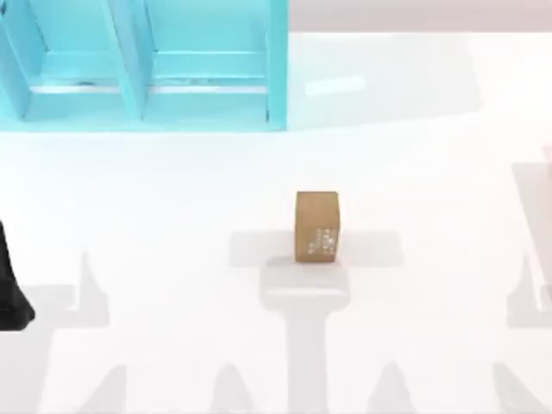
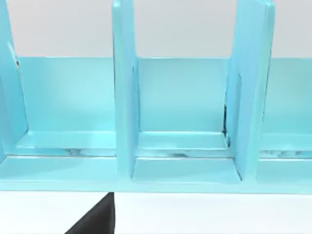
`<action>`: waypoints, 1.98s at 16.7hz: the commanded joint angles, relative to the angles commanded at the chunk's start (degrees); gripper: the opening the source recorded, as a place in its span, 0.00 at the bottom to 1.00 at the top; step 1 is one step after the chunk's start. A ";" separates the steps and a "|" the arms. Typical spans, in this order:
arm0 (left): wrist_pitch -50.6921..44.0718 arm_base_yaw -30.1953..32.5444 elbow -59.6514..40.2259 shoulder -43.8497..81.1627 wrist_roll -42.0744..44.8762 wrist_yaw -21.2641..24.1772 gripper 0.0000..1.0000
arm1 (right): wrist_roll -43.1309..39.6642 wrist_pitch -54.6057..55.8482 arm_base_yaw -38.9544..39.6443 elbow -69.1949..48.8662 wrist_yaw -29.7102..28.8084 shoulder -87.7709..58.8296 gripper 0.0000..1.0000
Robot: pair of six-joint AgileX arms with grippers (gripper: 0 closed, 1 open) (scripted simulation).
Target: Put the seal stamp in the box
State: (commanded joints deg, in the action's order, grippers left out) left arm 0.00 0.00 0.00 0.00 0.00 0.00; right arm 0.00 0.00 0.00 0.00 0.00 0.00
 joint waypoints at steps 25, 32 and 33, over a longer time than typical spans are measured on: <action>0.00 0.00 0.00 0.00 0.00 0.00 1.00 | 30.49 -63.46 26.29 -98.10 0.69 -95.64 1.00; 0.00 0.00 0.00 0.00 0.00 0.00 1.00 | 36.79 -83.39 34.68 -128.54 0.21 -129.14 1.00; 0.00 0.00 0.00 0.00 0.00 0.00 1.00 | 37.27 -85.16 35.41 -131.39 0.14 -132.16 1.00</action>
State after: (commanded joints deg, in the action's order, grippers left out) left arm 0.00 0.00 0.00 0.00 0.00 0.00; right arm 37.27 -85.16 35.41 -131.39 0.14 -132.16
